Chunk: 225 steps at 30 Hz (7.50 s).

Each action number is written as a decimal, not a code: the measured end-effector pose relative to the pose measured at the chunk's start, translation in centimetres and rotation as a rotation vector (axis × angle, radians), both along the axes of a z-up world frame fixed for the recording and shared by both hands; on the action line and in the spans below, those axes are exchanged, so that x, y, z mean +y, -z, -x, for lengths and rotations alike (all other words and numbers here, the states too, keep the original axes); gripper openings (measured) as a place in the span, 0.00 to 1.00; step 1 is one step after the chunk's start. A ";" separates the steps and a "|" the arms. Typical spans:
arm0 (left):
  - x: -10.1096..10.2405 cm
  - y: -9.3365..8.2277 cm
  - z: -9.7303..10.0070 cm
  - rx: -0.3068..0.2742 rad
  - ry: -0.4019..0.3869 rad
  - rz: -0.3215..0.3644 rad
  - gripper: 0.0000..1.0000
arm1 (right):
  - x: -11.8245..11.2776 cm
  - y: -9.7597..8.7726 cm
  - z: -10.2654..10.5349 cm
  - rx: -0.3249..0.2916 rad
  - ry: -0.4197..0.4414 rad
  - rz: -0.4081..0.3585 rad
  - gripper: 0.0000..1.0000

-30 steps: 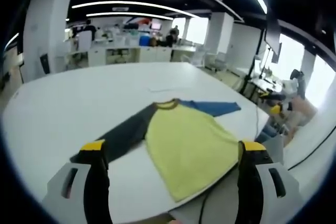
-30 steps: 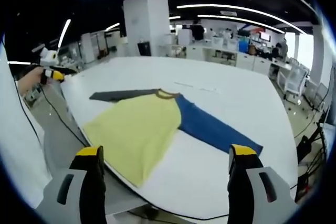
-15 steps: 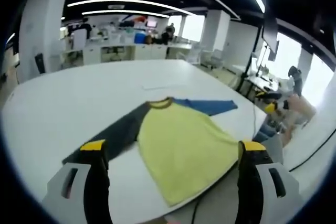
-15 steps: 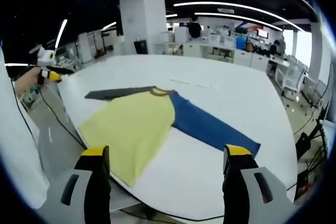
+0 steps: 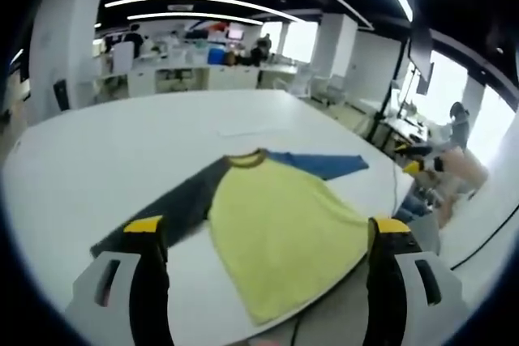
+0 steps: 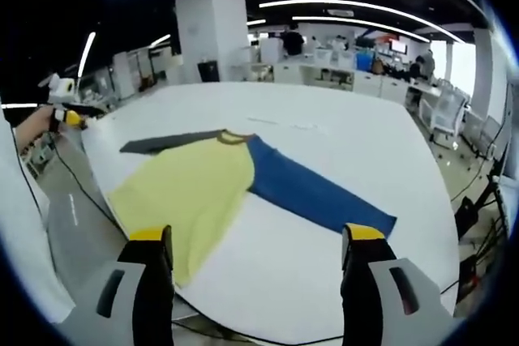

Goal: Fold the garment on the visible template until the final outline fits inside the template.

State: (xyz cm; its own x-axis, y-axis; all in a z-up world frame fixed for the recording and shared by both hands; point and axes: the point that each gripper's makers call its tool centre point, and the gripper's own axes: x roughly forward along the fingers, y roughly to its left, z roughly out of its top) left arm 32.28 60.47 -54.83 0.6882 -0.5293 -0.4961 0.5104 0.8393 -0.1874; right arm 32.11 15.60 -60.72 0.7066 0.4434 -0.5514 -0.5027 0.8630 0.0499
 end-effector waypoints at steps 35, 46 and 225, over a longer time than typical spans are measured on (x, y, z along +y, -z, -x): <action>-1.6 1.7 -1.1 0.071 -0.021 -0.023 0.99 | -8.4 4.3 -6.3 0.050 0.159 0.066 0.54; -1.9 2.9 -2.0 0.102 -0.010 -0.036 0.99 | -10.4 5.5 -7.9 0.056 0.189 0.085 0.50; -2.0 1.7 3.1 0.039 0.027 0.032 0.95 | 3.6 -14.8 -19.8 -0.137 -0.109 0.205 0.02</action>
State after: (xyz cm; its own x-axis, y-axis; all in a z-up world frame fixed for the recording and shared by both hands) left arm 29.18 58.47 -56.57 0.6543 -0.5632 -0.5046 0.5243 0.8187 -0.2340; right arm 51.94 19.17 -45.93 0.7352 0.4101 -0.5397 -0.5831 0.7886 -0.1950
